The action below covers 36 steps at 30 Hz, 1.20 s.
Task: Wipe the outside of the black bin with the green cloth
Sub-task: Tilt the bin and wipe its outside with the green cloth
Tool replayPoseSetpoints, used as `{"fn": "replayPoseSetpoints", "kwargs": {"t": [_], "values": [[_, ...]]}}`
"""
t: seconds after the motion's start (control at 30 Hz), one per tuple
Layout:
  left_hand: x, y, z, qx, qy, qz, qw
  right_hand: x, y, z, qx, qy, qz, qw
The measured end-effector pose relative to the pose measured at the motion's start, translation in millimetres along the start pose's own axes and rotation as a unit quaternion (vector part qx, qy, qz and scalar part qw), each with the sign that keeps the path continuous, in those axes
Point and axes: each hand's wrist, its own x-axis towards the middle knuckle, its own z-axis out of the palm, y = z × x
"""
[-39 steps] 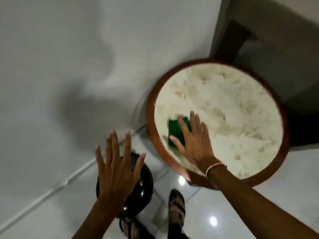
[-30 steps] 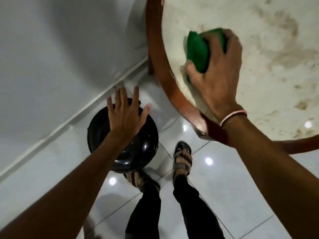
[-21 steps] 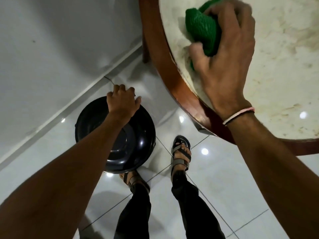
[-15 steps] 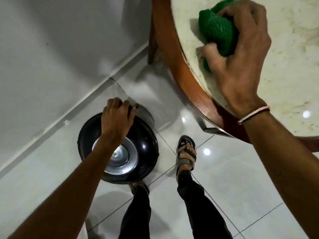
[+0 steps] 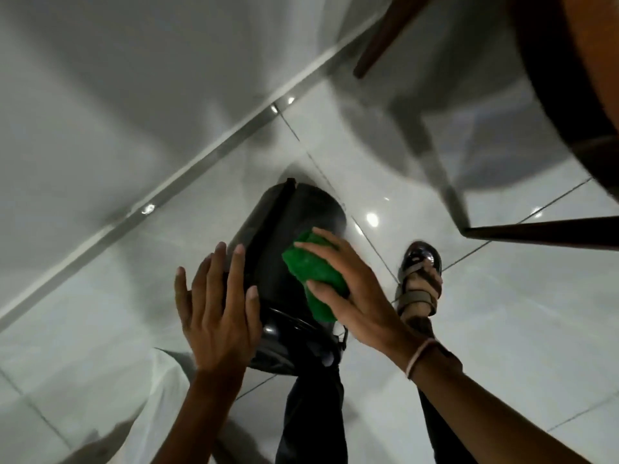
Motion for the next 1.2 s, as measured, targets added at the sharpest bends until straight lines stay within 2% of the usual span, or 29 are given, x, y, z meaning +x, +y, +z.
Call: {"fn": "replayPoseSetpoints", "kwargs": {"t": [0.1,0.2,0.3,0.37,0.4,0.53,0.6,0.67,0.77,0.83,0.9,0.97,1.03,1.1,1.13,1.2], "values": [[4.4,-8.6,7.2,-0.036,0.033,0.027,0.998,23.2,27.7,43.0,-0.041,-0.062,-0.024,0.997],[4.4,-22.0,18.5,-0.082,0.052,0.057,0.994,61.2,56.8,57.2,-0.087,-0.022,-0.039,0.995],[-6.5,-29.0,26.0,-0.094,0.069,0.107,0.987,121.4,90.8,35.9,-0.104,0.093,0.057,0.989],[-10.2,-29.7,30.0,-0.093,0.079,0.118,0.986,154.6,104.5,19.7,-0.106,0.115,0.137,0.978],[-9.8,-28.8,32.2,-0.093,0.083,0.109,0.986,161.3,102.5,19.6,-0.099,0.112,0.141,0.979],[1.8,-23.6,31.0,-0.097,0.091,0.093,0.987,107.4,50.1,53.3,-0.075,0.058,-0.011,0.995],[5.7,-23.7,30.0,-0.089,0.084,0.126,0.984,61.4,35.1,69.4,-0.056,0.002,-0.093,0.994],[2.2,-26.4,30.0,-0.083,0.08,0.181,0.977,45.2,43.0,68.6,-0.059,-0.021,-0.114,0.991],[-6.5,-34.8,28.5,-0.087,0.086,0.218,0.968,71.3,69.8,51.8,-0.081,0.036,-0.033,0.995],[-6.6,-38.4,26.6,-0.093,0.092,0.21,0.969,110.7,81.6,37.6,-0.07,0.107,0.061,0.99],[-2.2,-37.8,25.4,-0.104,0.094,0.192,0.971,148.4,83.5,27.9,-0.061,0.132,0.121,0.982],[5.0,-34.8,25.8,-0.119,0.096,0.165,0.974,162.5,67.3,36.7,-0.061,0.088,0.086,0.991],[10.6,-34.3,27.0,-0.139,0.106,0.146,0.974,141.4,37.3,62.7,-0.069,-0.002,-0.035,0.997],[10.6,-39.1,27.6,-0.148,0.102,0.148,0.973,108.7,23.9,84.1,-0.088,-0.07,-0.143,0.983],[6.9,-42.7,26.5,-0.146,0.095,0.156,0.972,103.2,28.1,85.5,-0.109,-0.084,-0.17,0.976],[-3.7,-51.0,24.3,-0.141,0.083,0.175,0.971,119.7,48.1,72.1,-0.135,-0.036,-0.125,0.982]]}}
